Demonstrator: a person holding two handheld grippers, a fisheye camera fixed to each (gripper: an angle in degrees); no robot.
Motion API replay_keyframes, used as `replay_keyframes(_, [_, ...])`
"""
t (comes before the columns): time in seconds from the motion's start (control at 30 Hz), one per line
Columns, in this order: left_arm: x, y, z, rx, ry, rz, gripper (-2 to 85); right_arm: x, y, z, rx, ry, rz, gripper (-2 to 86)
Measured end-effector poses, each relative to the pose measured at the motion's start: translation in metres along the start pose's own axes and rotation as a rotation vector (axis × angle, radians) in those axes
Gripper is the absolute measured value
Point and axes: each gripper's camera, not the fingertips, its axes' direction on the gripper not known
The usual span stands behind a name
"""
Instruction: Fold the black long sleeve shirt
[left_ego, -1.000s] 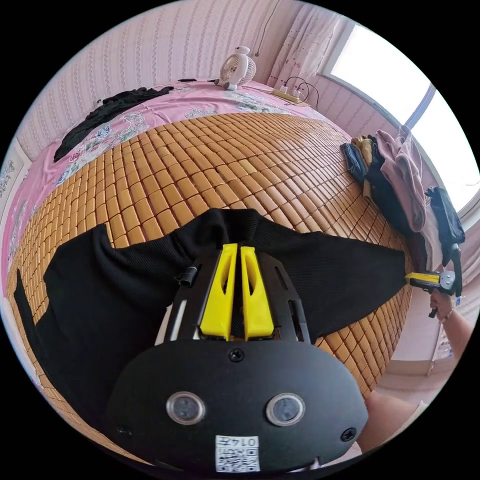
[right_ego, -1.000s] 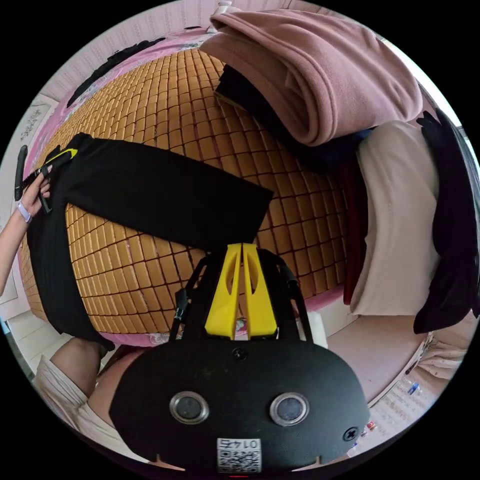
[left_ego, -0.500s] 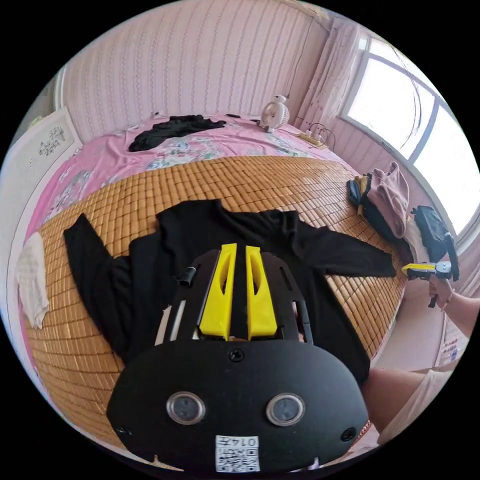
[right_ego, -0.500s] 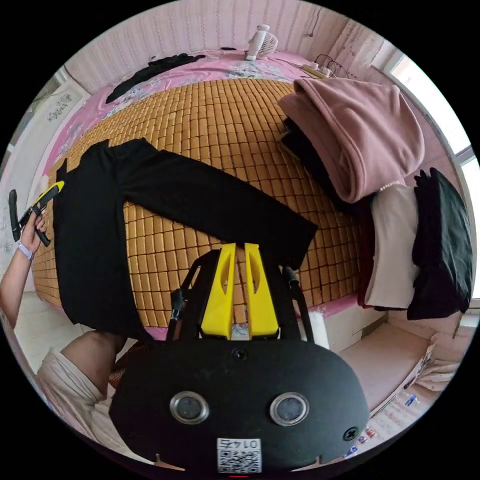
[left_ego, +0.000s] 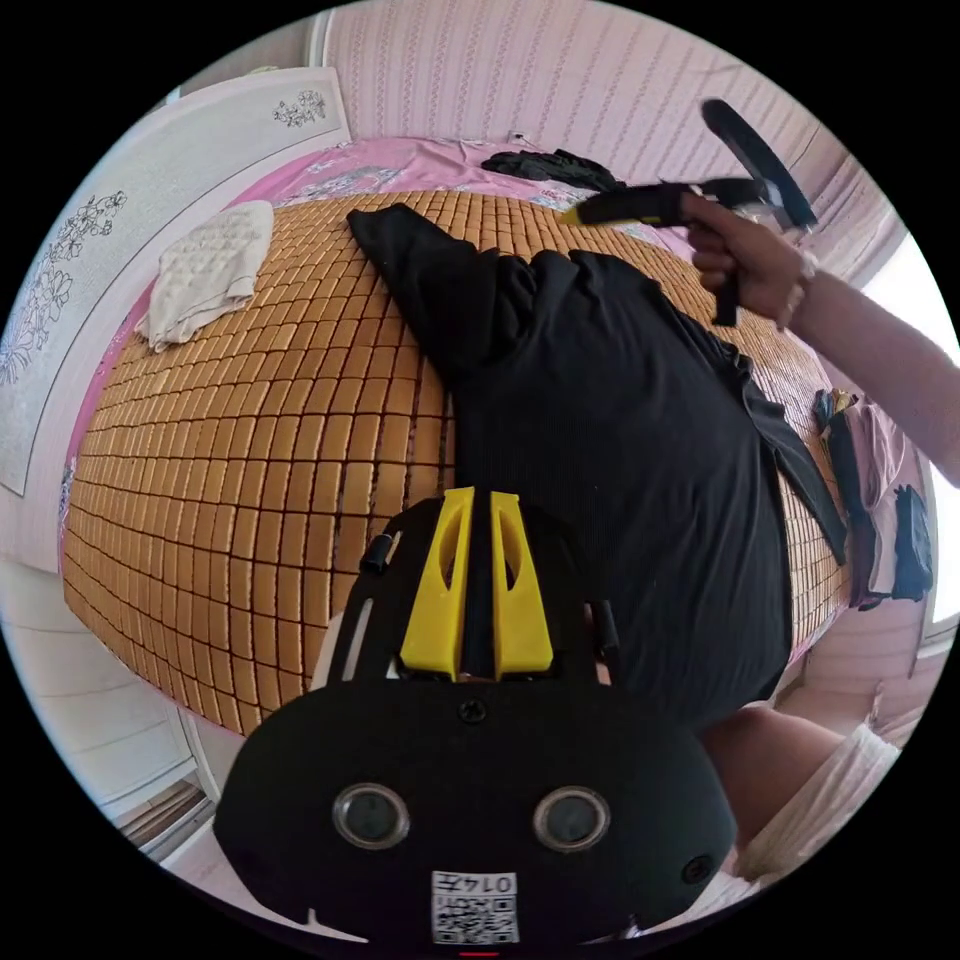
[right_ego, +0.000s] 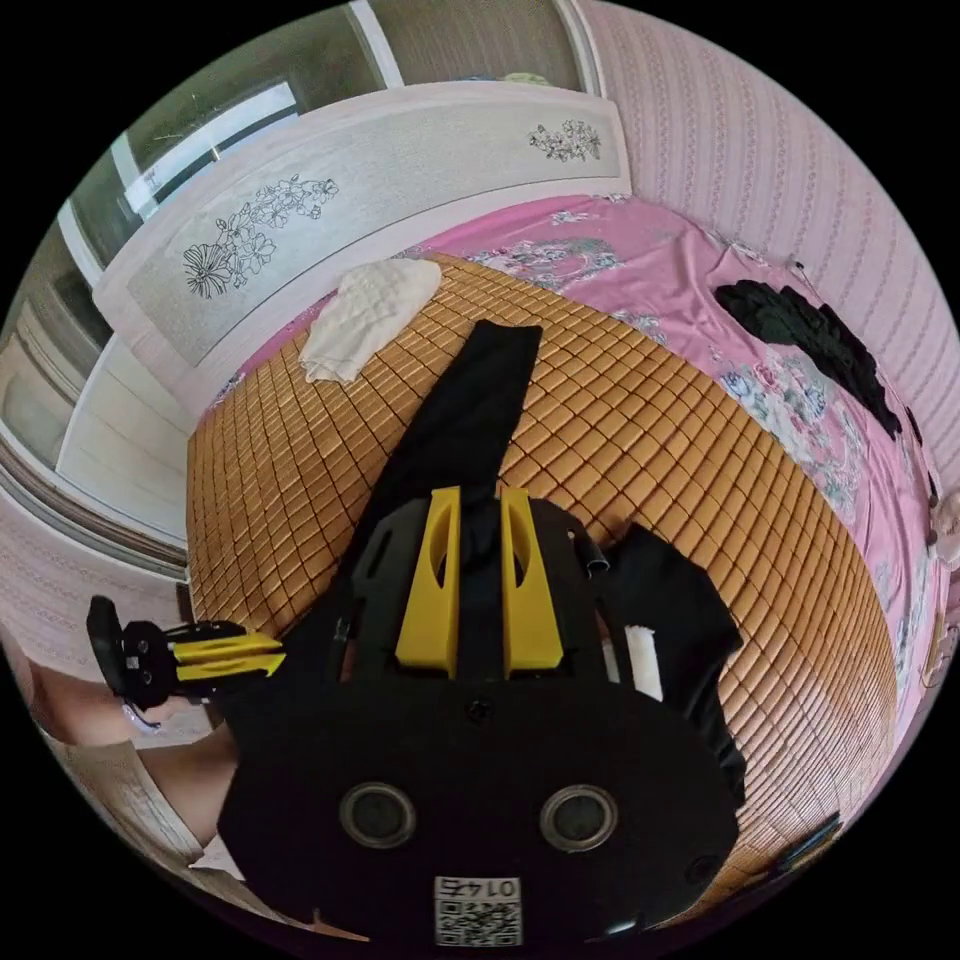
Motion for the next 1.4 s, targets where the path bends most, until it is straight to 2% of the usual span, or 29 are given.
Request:
replay_keyframes(0.17, [-0.024, 0.021, -0.014, -0.013, 0.045, -0.027, 2.2, -0.062, -0.128, 0.109, -0.067, 0.008, -0.080, 7.6])
replay_keyframes(0.23, [-0.032, 0.026, -0.023, -0.002, 0.065, -0.038, 3.0, -0.080, -0.150, 0.148, -0.105, 0.054, -0.097, 7.8])
replay_keyframes(0.33, [-0.052, 0.038, -0.044, 0.035, 0.134, -0.069, 4.5, -0.085, -0.166, 0.214, -0.263, 0.140, -0.050, 7.0])
replay_keyframes(0.37, [-0.062, 0.045, -0.055, 0.065, 0.157, -0.087, 4.7, -0.087, -0.169, 0.216, -0.201, 0.110, -0.051, 5.2])
replay_keyframes(0.5, [-0.109, 0.073, -0.100, 0.140, 0.183, -0.185, 4.8, -0.113, -0.174, 0.222, -0.237, 0.038, -0.143, 1.3])
replay_keyframes(0.67, [-0.175, 0.113, -0.164, 0.229, 0.159, -0.450, 4.7, -0.213, -0.123, 0.148, -0.070, -0.435, -0.518, 3.3])
replay_keyframes(0.73, [-0.195, 0.134, -0.189, 0.275, 0.077, -0.541, 4.7, -0.234, -0.093, 0.138, -0.070, -0.467, -0.596, 6.1])
replay_keyframes(0.83, [-0.220, 0.167, -0.217, 0.288, -0.064, -0.603, 4.5, -0.233, -0.059, 0.142, -0.141, -0.418, -0.591, 7.8])
replay_keyframes(1.0, [-0.267, 0.188, -0.237, 0.242, -0.158, -0.691, 5.4, -0.185, -0.040, 0.159, -0.227, -0.343, -0.390, 7.8])
replay_keyframes(1.23, [-0.309, 0.176, -0.241, 0.287, -0.160, -0.726, 7.7, -0.161, -0.056, 0.177, -0.207, -0.178, -0.253, 7.8])
replay_keyframes(1.33, [-0.319, 0.160, -0.228, 0.175, -0.191, -0.675, 6.4, -0.165, -0.063, 0.192, -0.215, -0.112, -0.231, 8.0])
replay_keyframes(1.37, [-0.324, 0.157, -0.219, 0.068, -0.175, -0.683, 2.7, -0.166, -0.065, 0.197, -0.217, -0.092, -0.221, 8.2])
replay_keyframes(1.4, [-0.321, 0.158, -0.225, 0.111, -0.185, -0.634, 0.5, -0.167, -0.066, 0.199, -0.216, -0.084, -0.212, 8.2])
